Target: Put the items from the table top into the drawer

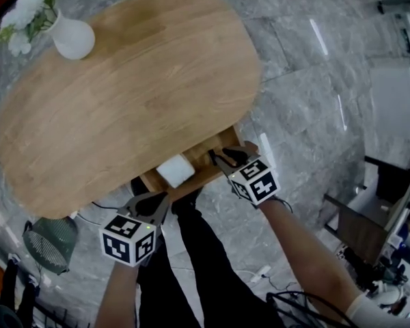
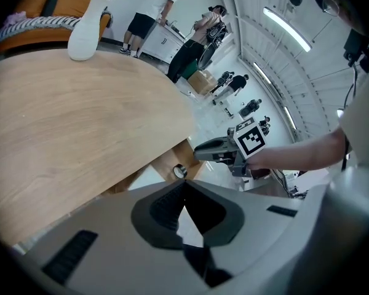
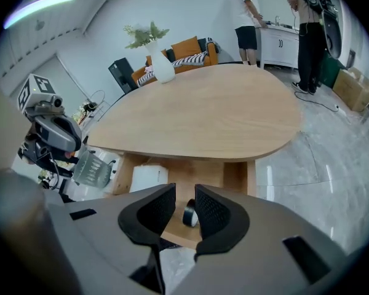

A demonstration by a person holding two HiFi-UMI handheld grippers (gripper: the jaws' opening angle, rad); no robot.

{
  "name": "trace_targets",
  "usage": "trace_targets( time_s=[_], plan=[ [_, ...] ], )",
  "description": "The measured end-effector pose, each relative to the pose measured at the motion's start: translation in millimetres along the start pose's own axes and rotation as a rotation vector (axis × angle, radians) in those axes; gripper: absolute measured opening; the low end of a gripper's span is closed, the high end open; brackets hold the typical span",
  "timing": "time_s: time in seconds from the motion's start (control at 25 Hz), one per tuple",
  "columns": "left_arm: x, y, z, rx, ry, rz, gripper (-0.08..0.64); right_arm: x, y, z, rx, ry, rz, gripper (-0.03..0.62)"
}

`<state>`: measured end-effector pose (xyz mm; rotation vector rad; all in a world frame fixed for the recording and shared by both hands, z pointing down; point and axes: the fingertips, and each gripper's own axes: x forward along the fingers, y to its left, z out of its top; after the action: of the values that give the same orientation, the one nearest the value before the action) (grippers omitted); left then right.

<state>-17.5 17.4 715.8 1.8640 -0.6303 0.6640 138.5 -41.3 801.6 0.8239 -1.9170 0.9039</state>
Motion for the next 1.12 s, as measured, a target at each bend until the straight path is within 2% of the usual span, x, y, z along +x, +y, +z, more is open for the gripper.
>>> trace_targets(
  time_s=[0.2, 0.52, 0.68, 0.88, 1.12],
  plan=[
    [-15.2, -21.3, 10.7, 0.013, -0.009, 0.006, 0.002, -34.5, 16.0, 8.6, -0.021, -0.025, 0.028, 0.114],
    [-64.3, -78.8, 43.3, 0.015, -0.069, 0.027, 0.002, -125.2, 37.2, 27.4, -0.032, -0.098, 0.040, 0.090],
    [-94.7, -100.9, 58.8, 0.027, -0.098, 0.053, 0.002, -170.3, 46.0, 43.6, -0.007, -0.158, 0.037, 0.064],
    [-139.0, -129.9, 76.4, 0.026, -0.152, 0.078, 0.002, -229.0, 59.5, 70.0, -0.024, -0.236, 0.045, 0.045],
    [-199.3, -164.5, 74.5, 0.043, -0.216, 0.100, 0.002, -299.6, 89.6, 85.6, -0.038, -0.322, 0.054, 0.040]
  ],
)
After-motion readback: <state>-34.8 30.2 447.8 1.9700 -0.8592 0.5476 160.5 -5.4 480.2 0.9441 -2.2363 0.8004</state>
